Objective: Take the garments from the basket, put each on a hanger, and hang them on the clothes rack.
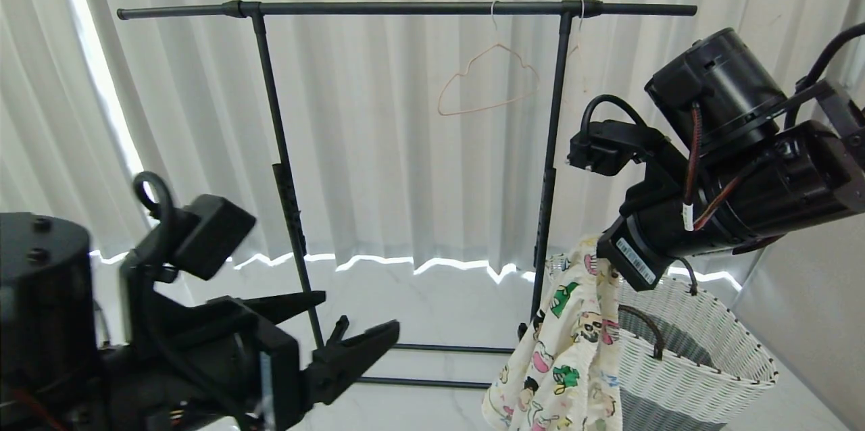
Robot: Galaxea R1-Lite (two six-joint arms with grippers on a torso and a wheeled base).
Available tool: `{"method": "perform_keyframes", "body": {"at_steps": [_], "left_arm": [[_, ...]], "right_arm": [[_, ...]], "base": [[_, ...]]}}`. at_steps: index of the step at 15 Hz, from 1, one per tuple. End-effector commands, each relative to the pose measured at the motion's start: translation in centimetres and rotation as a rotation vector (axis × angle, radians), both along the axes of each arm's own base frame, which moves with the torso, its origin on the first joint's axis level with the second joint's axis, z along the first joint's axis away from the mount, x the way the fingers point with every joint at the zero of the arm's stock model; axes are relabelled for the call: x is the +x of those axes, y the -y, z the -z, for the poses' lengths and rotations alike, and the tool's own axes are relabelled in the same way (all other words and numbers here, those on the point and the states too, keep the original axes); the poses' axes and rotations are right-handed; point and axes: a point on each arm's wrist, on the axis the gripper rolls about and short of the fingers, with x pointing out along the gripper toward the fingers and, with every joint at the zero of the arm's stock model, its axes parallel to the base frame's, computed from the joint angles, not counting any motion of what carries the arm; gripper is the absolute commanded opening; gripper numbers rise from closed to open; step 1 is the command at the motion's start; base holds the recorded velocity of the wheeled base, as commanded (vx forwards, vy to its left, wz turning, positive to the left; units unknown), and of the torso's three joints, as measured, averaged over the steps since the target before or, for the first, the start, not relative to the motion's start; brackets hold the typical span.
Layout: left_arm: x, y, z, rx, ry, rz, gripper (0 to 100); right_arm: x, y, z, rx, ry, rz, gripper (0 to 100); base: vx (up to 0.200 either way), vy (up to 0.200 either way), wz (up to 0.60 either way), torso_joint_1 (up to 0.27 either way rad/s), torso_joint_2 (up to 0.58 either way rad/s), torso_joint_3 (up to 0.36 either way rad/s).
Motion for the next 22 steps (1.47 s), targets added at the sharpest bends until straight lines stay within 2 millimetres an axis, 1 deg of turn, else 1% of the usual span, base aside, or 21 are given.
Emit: {"method": "perform_keyframes", "body": {"at_steps": [1, 2, 3, 5, 6, 7, 8, 9, 11, 12, 15, 16, 17, 18, 19, 20, 22], "left_arm": [[1.0, 6.4, 4.4, 0.147, -0.035, 0.039, 100], [0.6, 7.7, 5.5, 0.180, -0.059, 0.073, 100], [0.3, 9.0, 6.0, 0.191, -0.065, 0.114, 100], [-0.1, 11.8, 5.6, 0.127, -0.058, 0.161, 100], [0.2, 13.6, 5.7, 0.100, -0.063, 0.168, 100], [0.8, 14.7, 6.2, 0.098, -0.068, 0.163, 100], [2.0, 16.3, 7.3, 0.099, -0.071, 0.150, 100], [3.1, 16.9, 7.8, 0.093, -0.071, 0.131, 100], [4.4, 18.8, 8.2, 0.038, -0.091, 0.103, 100], [5.3, 19.7, 8.9, 0.024, -0.105, 0.078, 100], [7.7, 20.6, 11.2, 0.060, -0.115, 0.007, 100], [7.9, 20.6, 11.7, 0.072, -0.121, 0.000, 100], [7.9, 20.4, 12.8, 0.105, -0.132, -0.018, 100], [7.4, 20.0, 13.5, 0.133, -0.144, -0.017, 100], [7.1, 19.6, 13.7, 0.150, -0.149, -0.023, 100], [6.6, 19.4, 13.4, 0.156, -0.139, -0.034, 100], [5.6, 17.9, 12.8, 0.171, -0.138, -0.039, 100]], "right_arm": [[0.2, -0.2, 0.2, -0.002, -0.002, -0.002, 0], [0.4, -0.3, 0.2, 0.006, 0.002, 0.001, 0], [0.5, -0.5, 0.2, 0.016, 0.011, -0.001, 0], [0.6, -0.6, 0.0, 0.032, 0.023, -0.002, 0], [0.5, -0.6, -0.1, 0.035, 0.025, -0.003, 0], [0.4, -0.5, -0.2, 0.039, 0.028, -0.002, 0], [0.0, -0.1, -0.8, 0.052, 0.041, -0.002, 0], [-0.3, 0.2, -1.1, 0.059, 0.049, -0.002, 0], [-0.8, 0.7, -1.8, 0.074, 0.064, -0.002, 0], [-1.0, 0.9, -2.0, 0.079, 0.070, -0.002, 0], [-1.2, 1.1, -2.3, 0.088, 0.077, -0.002, 0], [-1.2, 1.1, -2.2, 0.086, 0.074, -0.001, 0], [-0.9, 1.2, -2.0, 0.082, 0.070, 0.006, 0], [-0.6, 1.4, -1.8, 0.077, 0.066, 0.020, 0], [-0.2, 1.7, -1.6, 0.070, 0.062, 0.039, 0], [0.1, 2.1, -1.5, 0.066, 0.059, 0.056, 0], [0.6, 2.8, -1.2, 0.058, 0.052, 0.089, 0]], "base": [[0.000, 0.000, 0.00, 0.000, 0.00, 0.000], [0.000, 0.000, 0.00, 0.000, 0.00, 0.000], [0.000, 0.000, 0.00, 0.000, 0.00, 0.000], [0.000, 0.000, 0.00, 0.000, 0.00, 0.000], [0.000, 0.000, 0.00, 0.000, 0.00, 0.000], [0.000, 0.000, 0.00, 0.000, 0.00, 0.000], [0.000, 0.000, 0.00, 0.000, 0.00, 0.000], [0.000, 0.000, 0.00, 0.000, 0.00, 0.000], [0.000, 0.000, 0.00, 0.000, 0.00, 0.000], [0.000, 0.000, 0.00, 0.000, 0.00, 0.000], [0.000, 0.000, 0.00, 0.000, 0.00, 0.000], [0.000, 0.000, 0.00, 0.000, 0.00, 0.000], [0.000, 0.000, 0.00, 0.000, 0.00, 0.000], [0.000, 0.000, 0.00, 0.000, 0.00, 0.000], [0.000, 0.000, 0.00, 0.000, 0.00, 0.000], [0.000, 0.000, 0.00, 0.000, 0.00, 0.000], [0.000, 0.000, 0.00, 0.000, 0.00, 0.000]]}}
